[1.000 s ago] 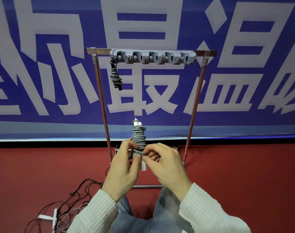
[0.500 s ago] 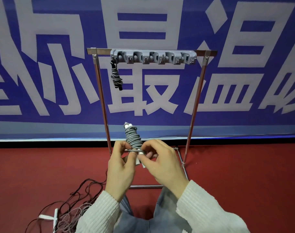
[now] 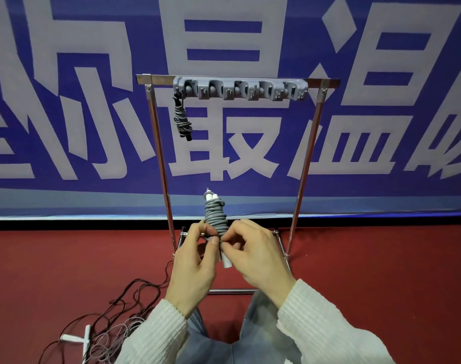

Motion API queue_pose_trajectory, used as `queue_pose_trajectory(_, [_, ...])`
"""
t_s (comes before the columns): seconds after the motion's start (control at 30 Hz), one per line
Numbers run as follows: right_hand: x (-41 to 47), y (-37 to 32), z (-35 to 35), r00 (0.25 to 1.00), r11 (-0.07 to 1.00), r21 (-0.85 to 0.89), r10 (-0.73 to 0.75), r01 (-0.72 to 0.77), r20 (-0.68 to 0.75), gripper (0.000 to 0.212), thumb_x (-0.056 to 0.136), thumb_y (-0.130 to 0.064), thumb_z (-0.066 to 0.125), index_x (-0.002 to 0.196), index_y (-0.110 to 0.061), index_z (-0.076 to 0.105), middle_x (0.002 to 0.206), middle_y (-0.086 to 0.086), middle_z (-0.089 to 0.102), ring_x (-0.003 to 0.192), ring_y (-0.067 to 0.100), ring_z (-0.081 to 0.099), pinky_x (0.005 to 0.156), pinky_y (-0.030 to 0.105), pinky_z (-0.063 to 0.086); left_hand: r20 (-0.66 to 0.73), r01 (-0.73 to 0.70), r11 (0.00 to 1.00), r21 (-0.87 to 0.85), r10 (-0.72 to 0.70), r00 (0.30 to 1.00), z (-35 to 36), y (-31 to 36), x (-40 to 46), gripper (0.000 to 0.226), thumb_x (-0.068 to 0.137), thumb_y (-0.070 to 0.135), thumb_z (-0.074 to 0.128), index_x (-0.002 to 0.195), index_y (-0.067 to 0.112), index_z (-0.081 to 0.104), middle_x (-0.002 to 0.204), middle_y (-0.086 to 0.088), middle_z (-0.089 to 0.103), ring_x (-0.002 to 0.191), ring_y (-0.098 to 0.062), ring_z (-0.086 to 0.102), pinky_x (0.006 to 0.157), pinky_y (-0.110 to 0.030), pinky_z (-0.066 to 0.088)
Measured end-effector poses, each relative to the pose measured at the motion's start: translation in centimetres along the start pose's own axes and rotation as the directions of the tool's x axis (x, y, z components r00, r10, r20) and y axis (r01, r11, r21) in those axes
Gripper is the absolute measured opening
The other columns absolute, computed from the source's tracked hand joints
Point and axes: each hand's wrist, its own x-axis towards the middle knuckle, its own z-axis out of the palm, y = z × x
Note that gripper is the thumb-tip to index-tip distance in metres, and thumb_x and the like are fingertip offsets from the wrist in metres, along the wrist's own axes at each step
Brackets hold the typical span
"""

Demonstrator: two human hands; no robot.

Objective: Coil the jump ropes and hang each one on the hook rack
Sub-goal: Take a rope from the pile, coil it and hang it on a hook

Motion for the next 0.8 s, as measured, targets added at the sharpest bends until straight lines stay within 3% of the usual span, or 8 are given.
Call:
queue_pose_trajectory(0.07, [0.0,0.1,-0.3,0.998,0.998,0.043,0.037,-0.040,0.056,0.012,0.083,-0.013,0.072,0.084,-0.024,0.070,0.082,-0.009,0.063,0.071,0.011,0.060,0.065,0.016,0.045,0.002,0.040,0.998,-0.055,-0.040,0.999,0.0,-0.2,-0.1,0.018,0.101,0.004,0.056,0.105,0.021,0.058,0.097,0.013,0.067,0.085,-0.011,0.067,0.076,-0.033,0.057])
queue_pose_trajectory(0.17, [0.1,-0.1,-0.7,0.997,0.990,0.118,0.066,-0.071,0.047,0.014,0.086,-0.011,0.069,0.088,-0.025,0.072,0.086,-0.008,0.067,0.068,0.009,0.060,0.064,0.014,0.045,0.004,0.073,0.988,-0.139,-0.074,0.997,-0.1,-0.1,0.2,0.021,0.100,0.000,0.056,0.111,0.017,0.058,0.105,0.013,0.068,0.091,-0.004,0.067,0.079,-0.022,0.053])
queue_pose_trajectory(0.23, [-0.1,-0.3,-0.6,0.996,0.977,0.197,0.085,-0.082,-0.009,0.014,0.088,-0.008,0.068,0.091,-0.021,0.072,0.090,-0.007,0.067,0.063,0.008,0.057,0.061,0.013,0.044,-0.007,0.128,0.956,-0.263,-0.134,0.991,0.0,0.1,0.5,0.027,0.102,0.000,0.053,0.121,0.019,0.054,0.117,0.004,0.068,0.103,-0.008,0.067,0.084,-0.025,0.053])
queue_pose_trajectory(0.33, [-0.4,-0.5,-0.2,0.993,0.960,0.270,0.093,-0.071,-0.070,0.014,0.089,-0.006,0.071,0.094,-0.019,0.070,0.095,-0.005,0.066,0.061,0.006,0.056,0.061,0.013,0.043,0.026,0.264,0.820,-0.508,-0.292,0.956,0.4,0.4,1.1,0.038,0.104,0.005,0.048,0.134,0.029,0.048,0.124,-0.001,0.070,0.108,-0.016,0.067,0.090,-0.035,0.053])
queue_pose_trajectory(0.43, [-0.6,-0.7,0.2,0.995,0.957,0.286,0.066,-0.042,-0.078,0.016,0.087,-0.004,0.072,0.094,-0.019,0.069,0.094,-0.009,0.065,0.065,0.007,0.059,0.062,0.013,0.046,0.062,0.340,0.685,-0.645,-0.396,0.916,0.5,0.5,2.0,0.032,0.105,0.017,0.049,0.137,0.022,0.054,0.129,-0.015,0.067,0.110,-0.025,0.066,0.096,-0.045,0.049])
queue_pose_trajectory(0.6, [-0.6,-0.4,0.5,0.996,0.961,0.277,0.023,0.002,-0.087,0.017,0.088,-0.004,0.072,0.094,-0.020,0.072,0.094,-0.012,0.065,0.080,0.013,0.067,0.070,0.016,0.052,0.075,0.368,0.662,-0.653,-0.428,0.901,1.1,0.1,2.2,0.031,0.106,0.015,0.049,0.136,0.015,0.056,0.132,-0.025,0.063,0.111,-0.029,0.064,0.110,-0.053,0.046])
queue_pose_trajectory(0.7, [-0.7,-0.1,0.3,0.995,0.967,0.237,-0.075,0.087,-0.061,0.017,0.085,-0.009,0.077,0.097,-0.023,0.074,0.097,-0.010,0.063,0.086,0.013,0.068,0.079,0.020,0.054,0.059,0.350,0.687,-0.637,-0.409,0.911,1.1,0.0,2.2,0.031,0.106,0.019,0.051,0.137,0.016,0.055,0.130,-0.027,0.062,0.109,-0.031,0.065,0.101,-0.051,0.051])
queue_pose_trajectory(0.8, [-0.7,0.2,0.3,0.989,0.984,0.121,-0.122,0.132,-0.086,0.009,0.084,-0.022,0.080,0.092,-0.025,0.076,0.095,-0.014,0.058,0.087,0.012,0.065,0.077,0.028,0.054,0.048,0.326,0.733,-0.597,-0.373,0.927,1.3,0.0,2.0,0.030,0.107,0.022,0.050,0.137,0.022,0.056,0.129,-0.025,0.063,0.106,-0.031,0.065,0.092,-0.046,0.051])
